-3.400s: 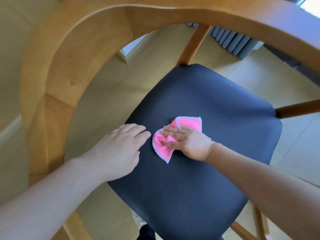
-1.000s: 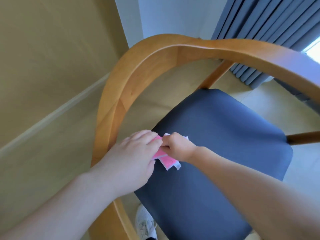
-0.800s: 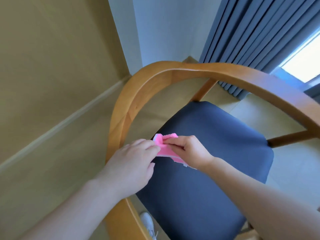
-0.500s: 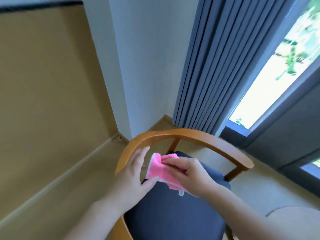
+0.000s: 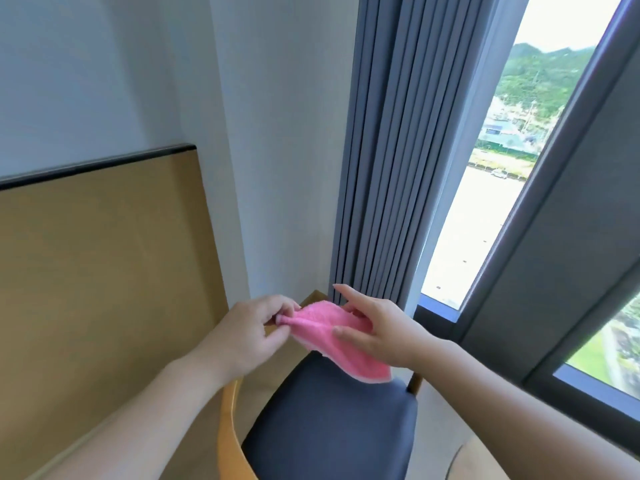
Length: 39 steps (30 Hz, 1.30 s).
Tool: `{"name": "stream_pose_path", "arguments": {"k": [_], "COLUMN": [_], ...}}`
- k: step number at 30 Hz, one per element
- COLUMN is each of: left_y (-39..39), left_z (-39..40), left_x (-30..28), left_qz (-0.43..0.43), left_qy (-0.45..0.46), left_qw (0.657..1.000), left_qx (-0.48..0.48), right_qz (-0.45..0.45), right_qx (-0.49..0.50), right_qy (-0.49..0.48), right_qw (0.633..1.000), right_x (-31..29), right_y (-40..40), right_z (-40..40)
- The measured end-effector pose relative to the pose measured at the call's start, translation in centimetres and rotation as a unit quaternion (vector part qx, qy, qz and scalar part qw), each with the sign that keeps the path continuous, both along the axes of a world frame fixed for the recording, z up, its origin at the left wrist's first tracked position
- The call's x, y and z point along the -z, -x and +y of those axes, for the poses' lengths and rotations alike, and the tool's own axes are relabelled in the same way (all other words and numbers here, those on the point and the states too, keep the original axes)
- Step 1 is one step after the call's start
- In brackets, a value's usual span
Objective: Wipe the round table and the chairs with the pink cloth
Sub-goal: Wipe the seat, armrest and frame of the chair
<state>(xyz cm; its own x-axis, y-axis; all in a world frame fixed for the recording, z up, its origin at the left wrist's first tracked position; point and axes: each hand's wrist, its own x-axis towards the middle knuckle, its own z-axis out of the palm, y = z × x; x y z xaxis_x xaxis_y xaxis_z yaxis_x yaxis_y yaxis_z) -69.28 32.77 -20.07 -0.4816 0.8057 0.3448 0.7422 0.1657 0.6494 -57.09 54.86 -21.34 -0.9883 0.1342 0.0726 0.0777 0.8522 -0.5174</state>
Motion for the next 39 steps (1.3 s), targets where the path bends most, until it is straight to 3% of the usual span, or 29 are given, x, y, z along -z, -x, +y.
{"name": "stream_pose_path", "arguments": {"k": [5, 9, 15, 18, 21, 23, 31, 39], "left_y": [-7.4, -12.5, -17.2, -17.7, -17.9, -17.6, -15.9, -19.4], "left_z": [-1.9, -2.5, -3.6, -3.7, -3.2, -2.9, -5.7, -8.9], "left_x": [1.5, 2.9, 2.3, 2.2, 2.5, 3.3, 10.9, 21.4], "left_qz": [-0.059, -0.048, -0.133, -0.299, -0.504, -0.546, -0.372, -0.284], "left_qy": [0.026, 0.045, 0.062, -0.007, -0.049, -0.057, 0.004, 0.175], "left_qw": [0.997, 0.993, 0.976, 0.933, 0.848, 0.826, 0.903, 0.928], "left_qx": [-0.048, -0.101, -0.158, -0.2, -0.157, -0.124, -0.213, -0.167], "right_qz": [0.087, 0.125, 0.125, 0.158, 0.196, 0.203, 0.079, -0.144], "right_qx": [0.071, 0.105, 0.051, 0.028, 0.001, -0.003, 0.051, 0.067], "right_qy": [0.064, 0.114, 0.112, 0.136, 0.171, 0.155, 0.013, -0.02], "right_qw": [0.992, 0.98, 0.984, 0.978, 0.966, 0.967, 0.995, 0.987], "right_x": [1.0, 1.2, -2.1, -3.8, -5.1, -5.1, 4.0, 16.3], "right_y": [-6.5, -10.3, -12.6, -13.1, -13.4, -13.2, -13.3, -15.4], "right_z": [1.0, 1.5, 0.3, -1.0, -2.7, -3.6, -5.5, -7.3]}}
